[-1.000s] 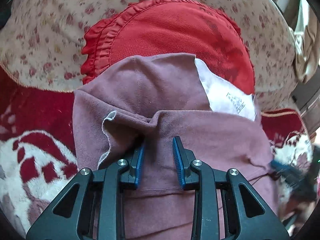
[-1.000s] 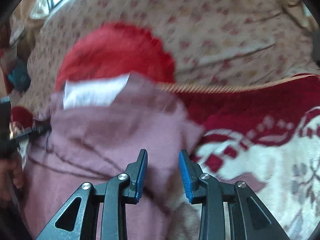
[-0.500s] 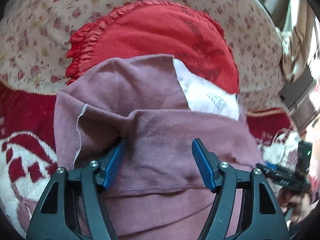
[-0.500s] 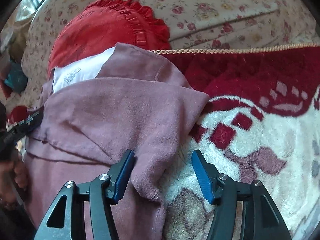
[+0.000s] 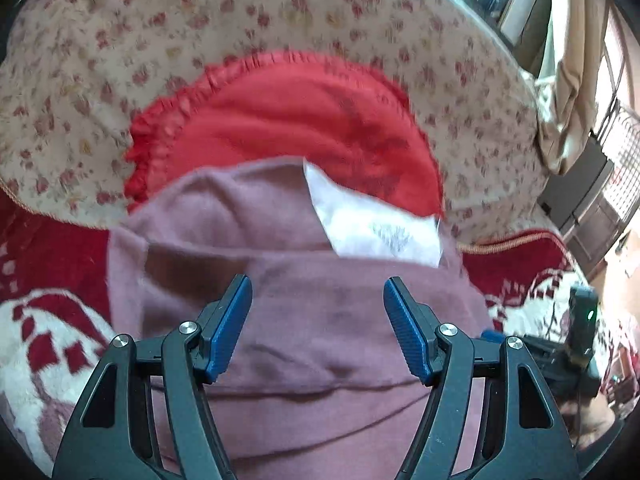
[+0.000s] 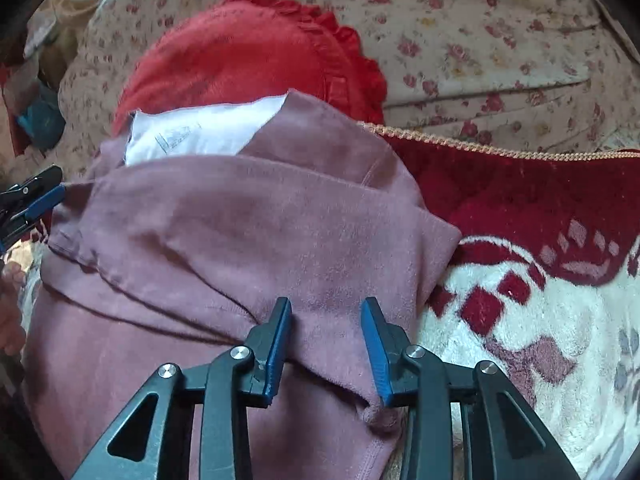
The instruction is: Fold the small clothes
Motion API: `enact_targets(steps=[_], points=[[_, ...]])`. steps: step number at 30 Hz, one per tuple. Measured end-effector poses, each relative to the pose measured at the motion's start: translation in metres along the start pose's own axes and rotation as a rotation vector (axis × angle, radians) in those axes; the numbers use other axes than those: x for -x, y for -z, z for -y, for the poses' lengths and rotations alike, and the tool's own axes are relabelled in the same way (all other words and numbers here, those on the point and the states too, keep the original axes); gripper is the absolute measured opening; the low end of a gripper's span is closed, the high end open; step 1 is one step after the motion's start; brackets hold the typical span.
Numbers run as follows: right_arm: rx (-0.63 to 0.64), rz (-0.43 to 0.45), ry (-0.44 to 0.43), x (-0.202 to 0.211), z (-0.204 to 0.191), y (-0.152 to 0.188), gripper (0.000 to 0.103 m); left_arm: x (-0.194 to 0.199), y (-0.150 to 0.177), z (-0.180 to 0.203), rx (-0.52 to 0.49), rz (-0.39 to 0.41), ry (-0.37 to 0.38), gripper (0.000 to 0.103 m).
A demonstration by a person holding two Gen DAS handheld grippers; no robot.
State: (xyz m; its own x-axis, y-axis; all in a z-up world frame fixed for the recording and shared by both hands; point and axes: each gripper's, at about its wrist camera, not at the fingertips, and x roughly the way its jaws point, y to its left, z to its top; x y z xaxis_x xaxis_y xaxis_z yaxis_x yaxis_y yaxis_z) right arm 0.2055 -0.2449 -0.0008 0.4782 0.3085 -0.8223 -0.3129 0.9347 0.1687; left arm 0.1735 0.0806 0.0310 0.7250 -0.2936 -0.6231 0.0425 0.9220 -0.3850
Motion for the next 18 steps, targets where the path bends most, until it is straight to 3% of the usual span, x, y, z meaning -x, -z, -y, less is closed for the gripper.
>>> enact_targets(steps=[4, 11, 15, 18], points=[[-0.052, 0.000, -0.033, 0.000, 0.006, 0.000, 0.043, -0.034, 0.016, -0.006, 0.046, -0.186, 0.001, 0.068], [-0.118, 0.033, -0.087, 0.007, 0.013, -0.011, 0.047, -0.034, 0.021, 0.002, 0.014, -0.166, -0.003, 0.076], [-0.112, 0.174, 0.027, 0.023, 0.017, -0.031, 0.047, -0.038, 0.021, 0.005, -0.007, -0.190, -0.007, 0.079], [-0.139, 0.180, 0.010, 0.013, 0.019, -0.042, 0.047, -0.036, 0.020, 0.002, 0.007, -0.176, 0.011, 0.079]])
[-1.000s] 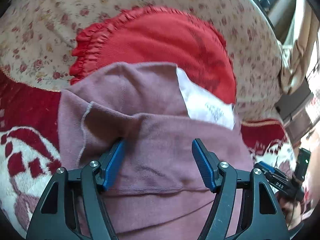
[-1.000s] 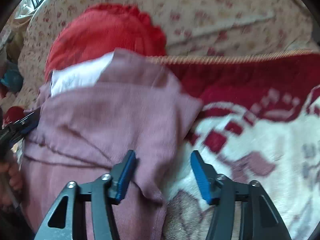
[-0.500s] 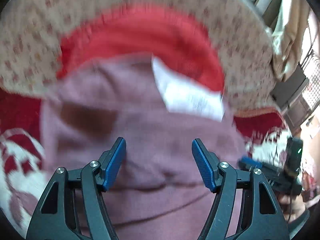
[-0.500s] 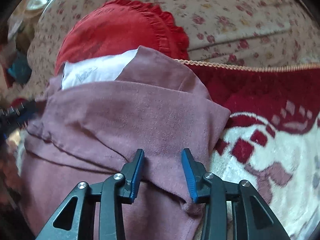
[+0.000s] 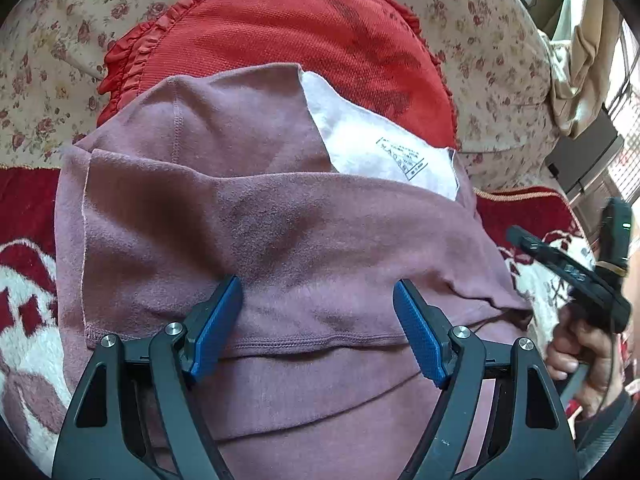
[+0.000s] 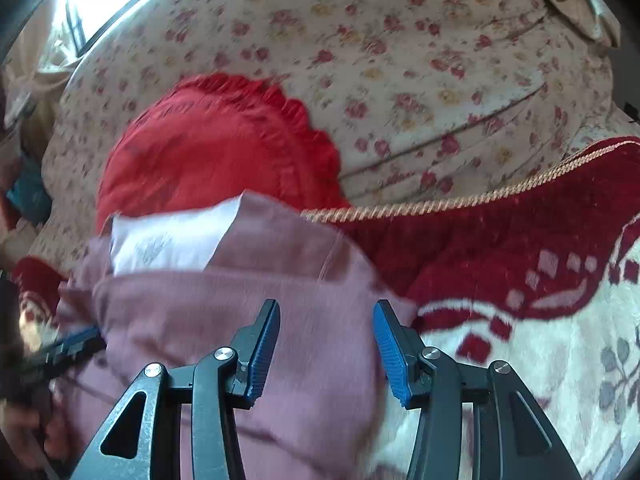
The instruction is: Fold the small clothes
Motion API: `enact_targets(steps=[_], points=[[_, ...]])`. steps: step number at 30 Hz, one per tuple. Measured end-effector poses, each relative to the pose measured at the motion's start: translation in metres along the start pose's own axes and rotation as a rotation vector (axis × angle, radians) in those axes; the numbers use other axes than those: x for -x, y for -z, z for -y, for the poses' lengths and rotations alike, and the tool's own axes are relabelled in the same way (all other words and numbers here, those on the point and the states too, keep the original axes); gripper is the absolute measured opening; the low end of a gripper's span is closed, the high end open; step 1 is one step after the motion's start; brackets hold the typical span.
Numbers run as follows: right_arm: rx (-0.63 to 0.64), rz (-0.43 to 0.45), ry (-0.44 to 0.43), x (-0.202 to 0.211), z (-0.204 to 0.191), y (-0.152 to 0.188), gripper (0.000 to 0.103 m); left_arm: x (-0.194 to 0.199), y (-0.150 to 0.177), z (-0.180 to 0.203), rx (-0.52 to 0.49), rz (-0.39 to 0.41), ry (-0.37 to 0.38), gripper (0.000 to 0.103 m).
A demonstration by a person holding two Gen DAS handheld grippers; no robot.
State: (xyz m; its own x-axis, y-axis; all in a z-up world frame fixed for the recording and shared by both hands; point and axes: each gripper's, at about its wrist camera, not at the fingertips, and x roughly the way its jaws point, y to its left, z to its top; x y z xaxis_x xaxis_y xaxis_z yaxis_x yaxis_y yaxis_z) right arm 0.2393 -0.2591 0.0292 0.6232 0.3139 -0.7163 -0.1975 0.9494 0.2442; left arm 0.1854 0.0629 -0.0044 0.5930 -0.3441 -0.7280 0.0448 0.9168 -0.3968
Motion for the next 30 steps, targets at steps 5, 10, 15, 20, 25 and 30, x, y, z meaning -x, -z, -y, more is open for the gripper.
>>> enact_targets(steps=[5, 10, 15, 20, 25, 30], points=[[-0.034, -0.168, 0.009, -0.051, 0.004, 0.004, 0.047, 0.000, 0.001, 0.000, 0.002, 0.016, 0.000, 0.078], [-0.077, -0.078, -0.004, -0.025, 0.003, -0.011, 0.047, 0.000, 0.000, 0.000, 0.016, 0.023, 0.002, 0.079], [0.005, -0.220, -0.038, -0.046, -0.013, 0.004, 0.047, 0.000, 0.001, -0.001, 0.012, 0.026, 0.004, 0.078], [0.063, -0.119, 0.005, -0.009, -0.027, 0.005, 0.047, 0.003, 0.001, -0.001, 0.018, 0.038, 0.010, 0.079], [0.003, 0.065, -0.011, 0.095, -0.009, 0.041, 0.047, 0.033, 0.009, -0.001, 0.041, 0.074, 0.102, 0.078], [-0.028, 0.109, 0.004, 0.167, 0.009, 0.116, 0.047, 0.084, 0.034, 0.009, -0.026, 0.116, 0.095, 0.079]])
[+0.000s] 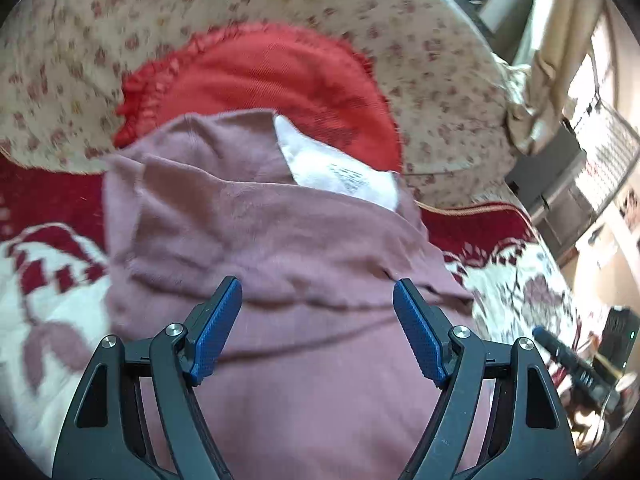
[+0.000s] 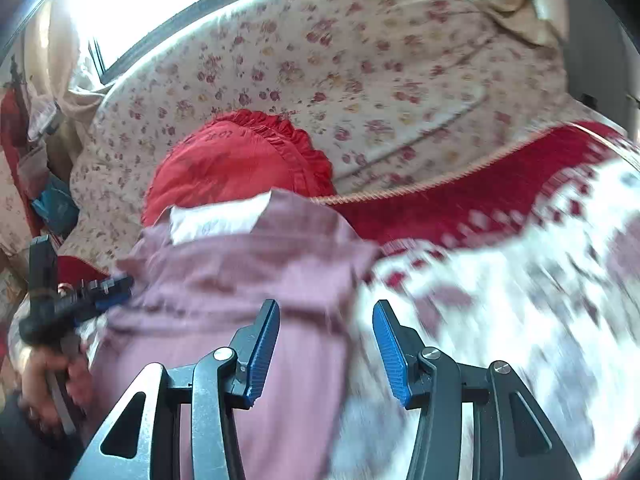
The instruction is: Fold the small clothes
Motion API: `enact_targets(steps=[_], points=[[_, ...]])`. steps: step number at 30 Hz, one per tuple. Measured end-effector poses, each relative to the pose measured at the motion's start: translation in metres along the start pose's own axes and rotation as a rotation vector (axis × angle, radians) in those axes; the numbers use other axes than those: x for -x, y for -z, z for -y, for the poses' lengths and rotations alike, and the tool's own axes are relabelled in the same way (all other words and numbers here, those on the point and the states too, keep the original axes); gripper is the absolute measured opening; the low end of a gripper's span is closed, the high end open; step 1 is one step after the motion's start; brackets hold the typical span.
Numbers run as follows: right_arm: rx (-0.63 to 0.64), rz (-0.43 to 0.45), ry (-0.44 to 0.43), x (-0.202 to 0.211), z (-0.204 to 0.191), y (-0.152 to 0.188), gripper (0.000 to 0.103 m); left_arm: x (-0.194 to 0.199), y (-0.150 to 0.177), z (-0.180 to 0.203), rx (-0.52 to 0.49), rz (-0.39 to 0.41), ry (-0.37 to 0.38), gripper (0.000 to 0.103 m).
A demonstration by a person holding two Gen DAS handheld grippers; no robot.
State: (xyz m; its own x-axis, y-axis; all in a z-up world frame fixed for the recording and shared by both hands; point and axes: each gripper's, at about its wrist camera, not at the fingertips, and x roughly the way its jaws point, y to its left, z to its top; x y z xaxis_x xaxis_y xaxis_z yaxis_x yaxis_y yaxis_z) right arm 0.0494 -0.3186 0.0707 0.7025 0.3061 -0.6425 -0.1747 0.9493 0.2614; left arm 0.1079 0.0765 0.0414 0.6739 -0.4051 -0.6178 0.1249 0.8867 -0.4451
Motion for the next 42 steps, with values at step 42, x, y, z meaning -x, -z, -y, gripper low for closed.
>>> enact_targets(steps=[42], points=[[-0.031, -0.560, -0.044, 0.003, -0.024, 0.197, 0.010, 0.144, 0.200, -0.044, 0.085, -0.315, -0.167, 0.079]])
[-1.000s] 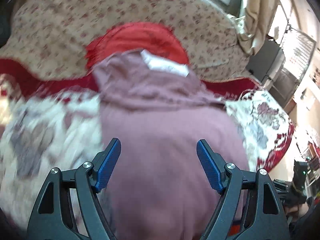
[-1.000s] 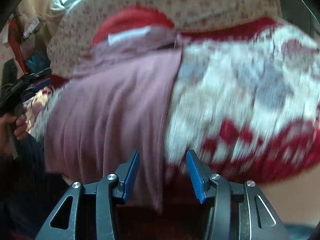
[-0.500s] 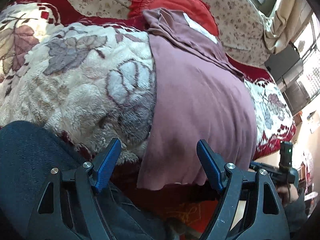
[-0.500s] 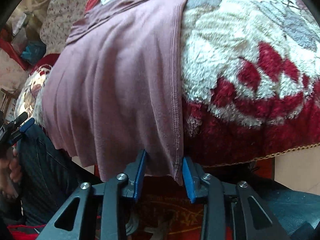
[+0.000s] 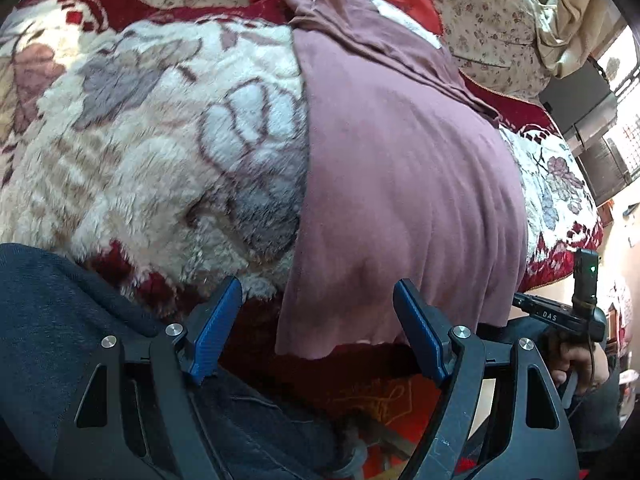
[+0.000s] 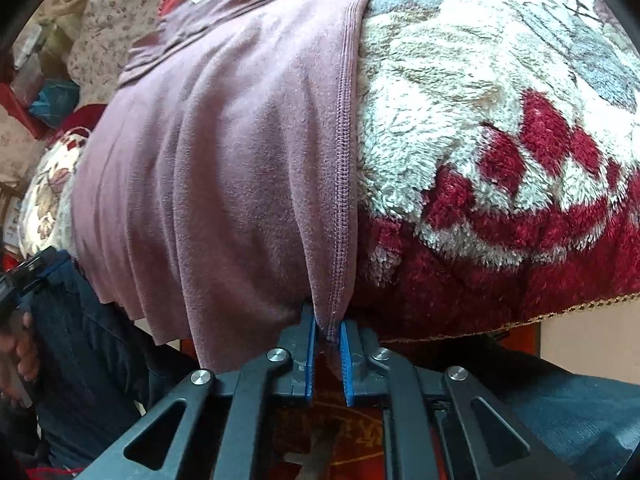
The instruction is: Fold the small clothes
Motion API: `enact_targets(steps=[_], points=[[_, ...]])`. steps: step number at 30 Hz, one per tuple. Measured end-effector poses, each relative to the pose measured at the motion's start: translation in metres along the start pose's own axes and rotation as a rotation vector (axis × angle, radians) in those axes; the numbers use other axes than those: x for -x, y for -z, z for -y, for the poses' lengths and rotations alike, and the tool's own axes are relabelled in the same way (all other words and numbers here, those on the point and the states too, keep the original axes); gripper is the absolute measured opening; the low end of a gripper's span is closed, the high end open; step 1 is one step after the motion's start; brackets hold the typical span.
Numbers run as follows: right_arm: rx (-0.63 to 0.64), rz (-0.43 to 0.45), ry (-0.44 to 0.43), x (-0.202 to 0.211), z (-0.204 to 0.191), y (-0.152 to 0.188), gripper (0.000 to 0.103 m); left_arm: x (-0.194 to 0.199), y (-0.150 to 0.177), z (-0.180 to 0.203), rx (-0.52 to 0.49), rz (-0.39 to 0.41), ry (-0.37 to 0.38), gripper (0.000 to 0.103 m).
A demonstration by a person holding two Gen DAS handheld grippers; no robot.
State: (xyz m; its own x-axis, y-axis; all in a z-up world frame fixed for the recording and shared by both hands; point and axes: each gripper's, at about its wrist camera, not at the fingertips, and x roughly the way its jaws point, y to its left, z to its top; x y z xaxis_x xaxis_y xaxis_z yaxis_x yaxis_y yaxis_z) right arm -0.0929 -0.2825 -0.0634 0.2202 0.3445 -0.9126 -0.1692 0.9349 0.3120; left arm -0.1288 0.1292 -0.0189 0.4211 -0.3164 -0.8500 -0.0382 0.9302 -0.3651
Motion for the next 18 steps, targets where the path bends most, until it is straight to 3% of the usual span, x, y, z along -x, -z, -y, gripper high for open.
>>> enact_targets(steps=[2, 4, 7, 18], points=[[-0.011, -0.012, -0.005, -0.002, 0.002, -0.001, 0.010, -0.008, 0.003, -0.004, 0.011, -0.050, 0.002, 0.079], [-0.028, -0.018, -0.012, -0.002, 0.004, -0.003, 0.010, -0.015, 0.008, -0.002, -0.014, -0.088, -0.044, 0.079], [-0.028, -0.020, 0.006, -0.003, 0.002, -0.004, 0.010, -0.021, 0.012, 0.001, -0.028, -0.121, 0.019, 0.078], [-0.032, -0.027, 0.025, -0.005, -0.002, -0.010, 0.010, -0.048, 0.013, 0.002, -0.058, -0.191, 0.021, 0.070]])
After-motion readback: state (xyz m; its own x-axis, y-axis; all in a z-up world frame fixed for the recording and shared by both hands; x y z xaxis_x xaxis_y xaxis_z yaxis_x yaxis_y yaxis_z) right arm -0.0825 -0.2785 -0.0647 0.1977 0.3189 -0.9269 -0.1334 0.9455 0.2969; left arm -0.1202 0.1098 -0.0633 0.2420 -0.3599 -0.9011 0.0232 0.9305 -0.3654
